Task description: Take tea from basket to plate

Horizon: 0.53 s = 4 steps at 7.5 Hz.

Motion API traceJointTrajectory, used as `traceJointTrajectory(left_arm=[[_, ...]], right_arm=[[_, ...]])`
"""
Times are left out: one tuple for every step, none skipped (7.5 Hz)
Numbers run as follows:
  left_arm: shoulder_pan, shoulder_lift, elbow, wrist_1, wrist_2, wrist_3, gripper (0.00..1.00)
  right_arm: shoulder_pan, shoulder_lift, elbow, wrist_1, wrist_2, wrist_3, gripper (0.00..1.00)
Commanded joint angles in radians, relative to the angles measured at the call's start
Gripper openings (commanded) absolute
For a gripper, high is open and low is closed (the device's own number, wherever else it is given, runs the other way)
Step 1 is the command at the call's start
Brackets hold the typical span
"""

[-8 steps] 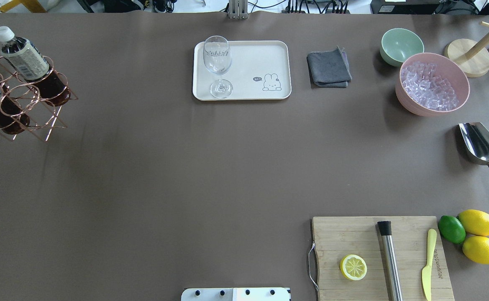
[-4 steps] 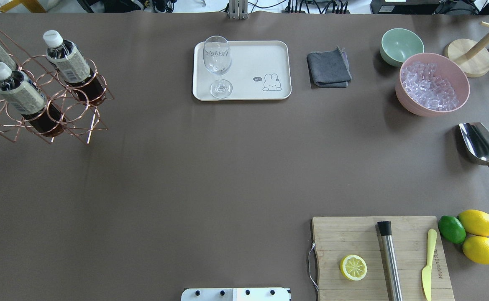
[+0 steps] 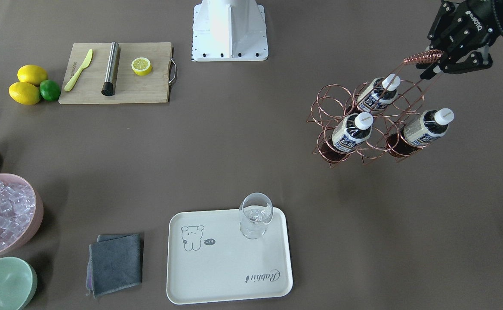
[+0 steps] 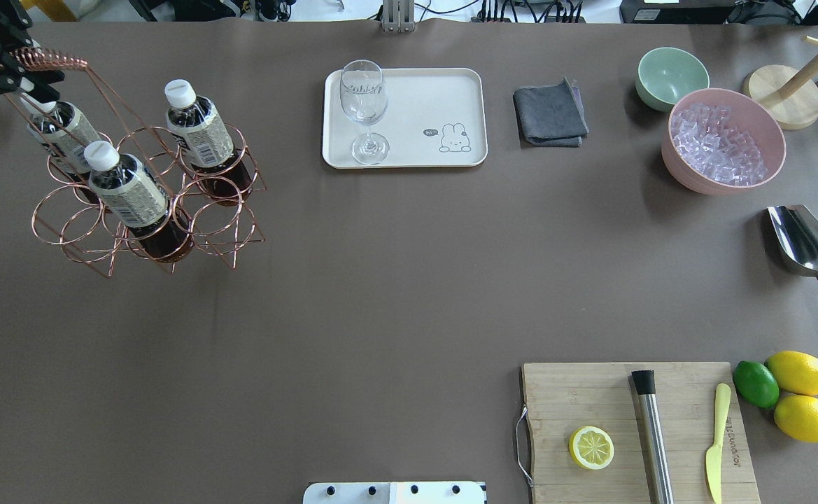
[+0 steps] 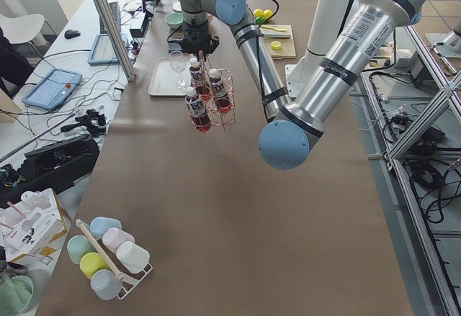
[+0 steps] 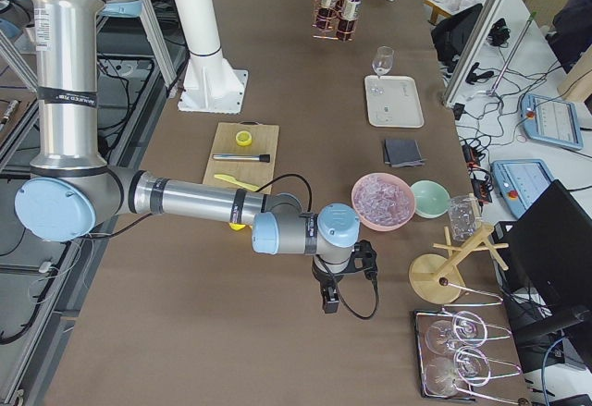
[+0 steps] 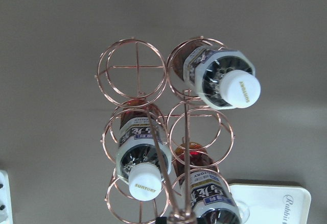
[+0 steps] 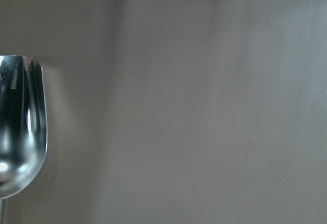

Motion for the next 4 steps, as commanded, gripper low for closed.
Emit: traceJointTrajectory(left_arm=[[0.113,-0.056,-0.035,-0.065,0.012,-0.259,0.0],[0.13,-0.058,-0.046,-0.092,0.014,-0.3,0.0],[0.159,-0.062,-0.054,-0.095,0.02,-0.356,0.0],[0.243,-0.088,-0.07,-0.103,0.131,-0.436,0.0]], right_arm=[[-0.003,0.0,-0.001,0.0,-0.001,0.0,1.0],[-0.003,0.0,-0.001,0.0,-0.001,-0.001,1.0],[-0.001,0.0,-0.001,0.0,-0.001,-0.002,1.0],[-0.003,0.0,-0.001,0.0,-0.001,-0.002,1.0]])
